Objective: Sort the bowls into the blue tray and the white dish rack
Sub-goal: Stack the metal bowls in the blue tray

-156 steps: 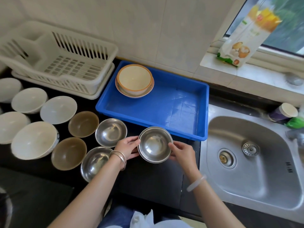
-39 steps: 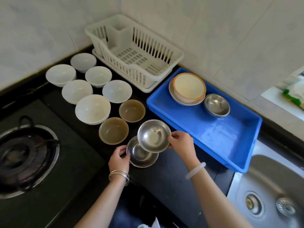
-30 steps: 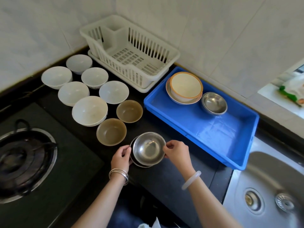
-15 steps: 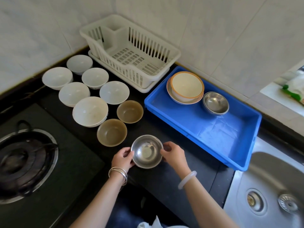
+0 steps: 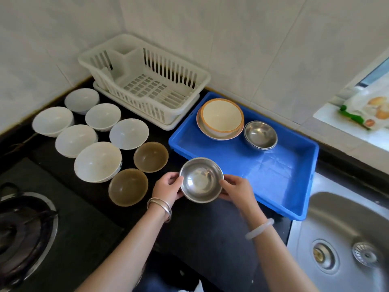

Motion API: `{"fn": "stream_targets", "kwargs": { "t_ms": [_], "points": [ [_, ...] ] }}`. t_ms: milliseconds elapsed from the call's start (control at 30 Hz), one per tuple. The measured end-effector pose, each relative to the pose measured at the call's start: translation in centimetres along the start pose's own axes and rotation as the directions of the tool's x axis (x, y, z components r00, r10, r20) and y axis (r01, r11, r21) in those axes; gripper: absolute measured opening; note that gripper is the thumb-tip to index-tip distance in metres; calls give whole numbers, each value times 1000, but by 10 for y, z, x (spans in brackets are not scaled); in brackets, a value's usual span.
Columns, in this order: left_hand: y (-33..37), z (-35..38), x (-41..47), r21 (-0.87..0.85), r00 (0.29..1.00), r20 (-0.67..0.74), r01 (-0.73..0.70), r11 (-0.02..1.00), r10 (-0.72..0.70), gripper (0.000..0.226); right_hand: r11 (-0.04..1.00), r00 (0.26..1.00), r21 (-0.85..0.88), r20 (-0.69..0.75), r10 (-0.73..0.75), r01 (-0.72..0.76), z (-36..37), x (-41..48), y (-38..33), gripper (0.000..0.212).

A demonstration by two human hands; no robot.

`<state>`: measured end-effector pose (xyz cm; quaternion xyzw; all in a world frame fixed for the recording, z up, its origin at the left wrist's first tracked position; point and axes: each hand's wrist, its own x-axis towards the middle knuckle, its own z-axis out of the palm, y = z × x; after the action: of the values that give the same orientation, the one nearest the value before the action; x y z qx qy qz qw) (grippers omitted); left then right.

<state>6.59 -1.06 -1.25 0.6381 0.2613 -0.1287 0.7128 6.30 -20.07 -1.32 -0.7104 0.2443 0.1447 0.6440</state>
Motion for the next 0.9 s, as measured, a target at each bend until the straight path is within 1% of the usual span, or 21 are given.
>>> {"fn": "stream_targets", "kwargs": {
  "t_ms": [133,200,267,400,533,667,733,800,900],
  "points": [
    [29,52,20,11,994,107,-20,1000,19,7,999,990,22,-136,-29,32,-41,19,-25,16],
    [41,82,33,48,988,151,-46,998,38,6,998,981,39,-190,-37,45,-62,29,-36,14],
    [51,112,45,107,979,195,-85,991,63,9,996,968,67,-245,-46,65,-82,39,-45,14],
    [68,165,71,309,960,268,-161,937,77,16,996,942,65,-334,-39,64,-118,64,-59,16],
    [81,209,95,466,954,280,-231,854,106,23,998,911,16,-410,-45,56,-142,93,-66,14],
    [86,238,115,603,954,271,-272,749,129,28,999,885,-48,-464,-45,26,-153,120,-73,21],
    [88,248,121,668,956,263,-276,691,128,27,997,883,-73,-468,-30,-5,-157,131,-76,21],
    [89,256,125,737,957,260,-282,614,127,27,994,884,-107,-466,-32,-21,-160,139,-79,16],
    [88,265,130,805,960,259,-276,525,108,28,988,879,-153,-474,-46,-31,-162,150,-81,16]
  ]
}}
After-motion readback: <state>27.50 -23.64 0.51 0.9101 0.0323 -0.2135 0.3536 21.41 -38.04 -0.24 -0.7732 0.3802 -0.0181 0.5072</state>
